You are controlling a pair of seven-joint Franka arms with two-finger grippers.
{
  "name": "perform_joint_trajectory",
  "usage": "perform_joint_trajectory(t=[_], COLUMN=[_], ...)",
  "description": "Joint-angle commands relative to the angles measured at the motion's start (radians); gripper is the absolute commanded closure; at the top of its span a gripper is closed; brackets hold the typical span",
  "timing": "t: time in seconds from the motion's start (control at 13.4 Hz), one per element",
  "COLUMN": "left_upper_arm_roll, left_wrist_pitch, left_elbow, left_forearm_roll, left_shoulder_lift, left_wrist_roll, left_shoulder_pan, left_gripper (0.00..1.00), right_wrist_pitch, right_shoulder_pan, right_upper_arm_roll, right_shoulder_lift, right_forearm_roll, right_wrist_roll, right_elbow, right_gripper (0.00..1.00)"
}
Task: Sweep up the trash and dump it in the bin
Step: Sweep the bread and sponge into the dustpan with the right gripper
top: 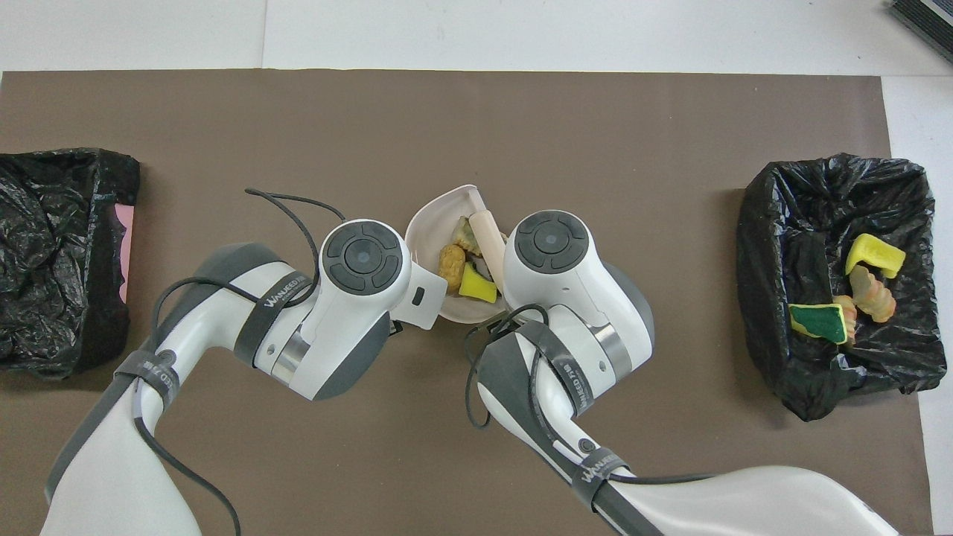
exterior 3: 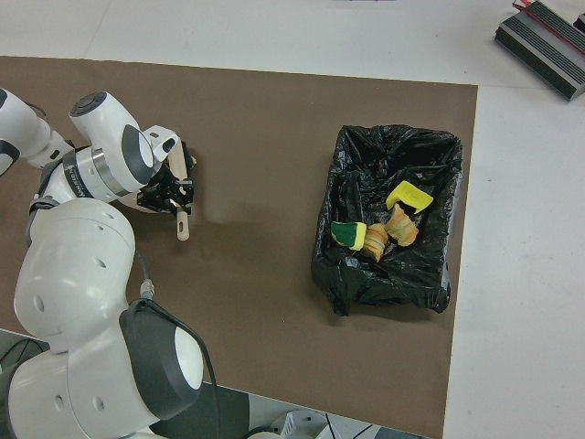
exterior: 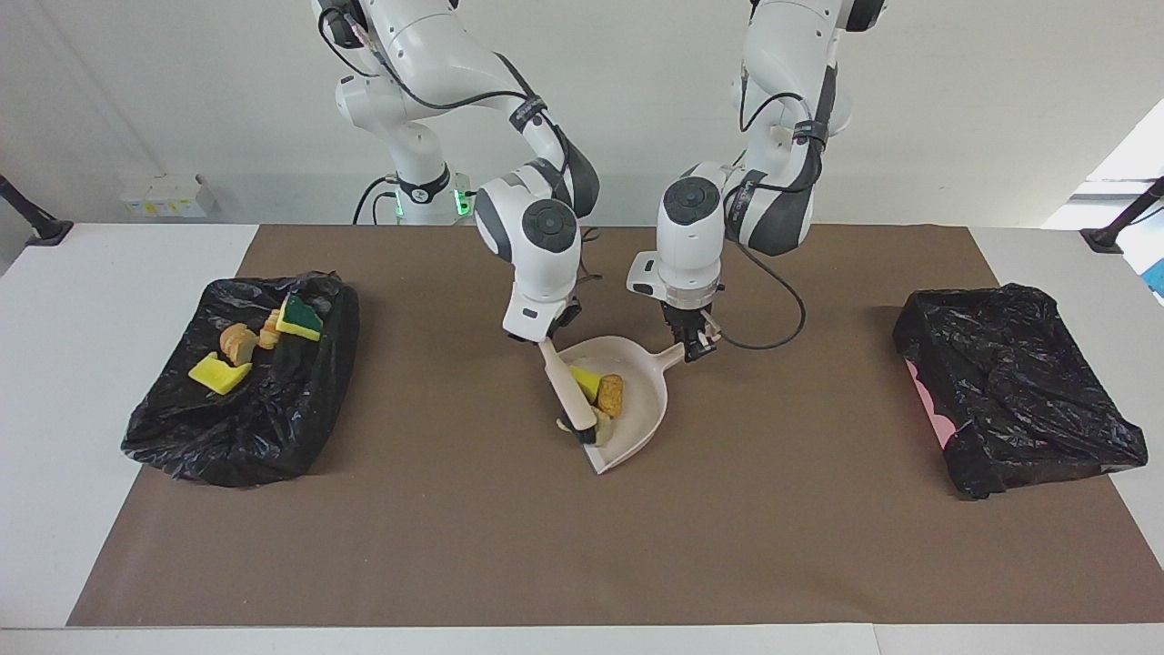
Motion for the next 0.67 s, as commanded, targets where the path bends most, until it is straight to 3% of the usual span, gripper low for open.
perform_joint_trajectory(t=[0.0, 0.6], left_upper_arm_roll=[0.009, 0.011], left_wrist_pitch=[0.027, 0.027], left_elbow=[-0.043, -0.036], left_forearm_roll=[0.020, 0.017], left_shoulder_lift=[-0.033, -0.030], left_wrist_roll=[0.010, 0.157], left_shoulder_pan=[-0.006, 0.030], left_gripper=[1.00, 1.00], right_wrist_pitch=[-0.026, -0.232], right_shoulder_pan=[-0.017, -0.126], right_upper_arm_roll=[0.027, 0.012], right_shoulder_lift=[-0.031, -0.147], right_forearm_roll=[0.065, 0.040], right_wrist_roll=[-0.008, -0.012], right_elbow=[0.005, 0.058], right_gripper=[1.00, 1.00])
